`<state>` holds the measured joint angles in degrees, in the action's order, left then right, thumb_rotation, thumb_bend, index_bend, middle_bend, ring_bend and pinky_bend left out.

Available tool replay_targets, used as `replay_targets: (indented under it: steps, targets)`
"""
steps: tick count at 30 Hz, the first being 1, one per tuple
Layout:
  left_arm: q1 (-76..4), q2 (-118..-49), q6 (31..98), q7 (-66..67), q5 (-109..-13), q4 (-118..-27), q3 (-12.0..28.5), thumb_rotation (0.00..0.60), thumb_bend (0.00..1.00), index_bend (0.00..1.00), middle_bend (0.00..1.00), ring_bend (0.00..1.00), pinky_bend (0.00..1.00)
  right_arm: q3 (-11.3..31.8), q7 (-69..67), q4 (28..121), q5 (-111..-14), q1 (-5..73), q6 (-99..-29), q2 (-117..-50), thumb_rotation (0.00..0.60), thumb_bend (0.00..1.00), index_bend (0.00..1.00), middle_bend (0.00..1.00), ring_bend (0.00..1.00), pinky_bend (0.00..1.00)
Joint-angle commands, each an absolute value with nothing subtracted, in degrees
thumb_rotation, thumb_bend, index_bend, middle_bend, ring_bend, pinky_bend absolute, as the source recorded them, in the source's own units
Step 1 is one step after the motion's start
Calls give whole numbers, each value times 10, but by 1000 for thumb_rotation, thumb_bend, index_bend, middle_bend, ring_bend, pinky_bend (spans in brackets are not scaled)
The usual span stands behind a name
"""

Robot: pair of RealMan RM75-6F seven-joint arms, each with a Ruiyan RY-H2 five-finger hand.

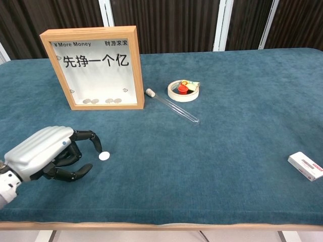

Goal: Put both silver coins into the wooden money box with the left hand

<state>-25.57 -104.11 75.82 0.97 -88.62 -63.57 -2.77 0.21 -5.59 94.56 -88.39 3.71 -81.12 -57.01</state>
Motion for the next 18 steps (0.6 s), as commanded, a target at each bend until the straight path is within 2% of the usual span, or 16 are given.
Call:
replay_targets:
  steps: [1,18]
  targets:
    - [-256,-1060,751,22,-879,-615,-14,600,377,433,1000,1000,1000,2,-56,946,-884,37,-811,-570,600,108,0,0,0,0]
    - [-267,-1069,706,82,-865,-622,4,600,377,398,1000,1000,1000,2,-59,945,-879,40,-805,-567,600,109,0,0,0,0]
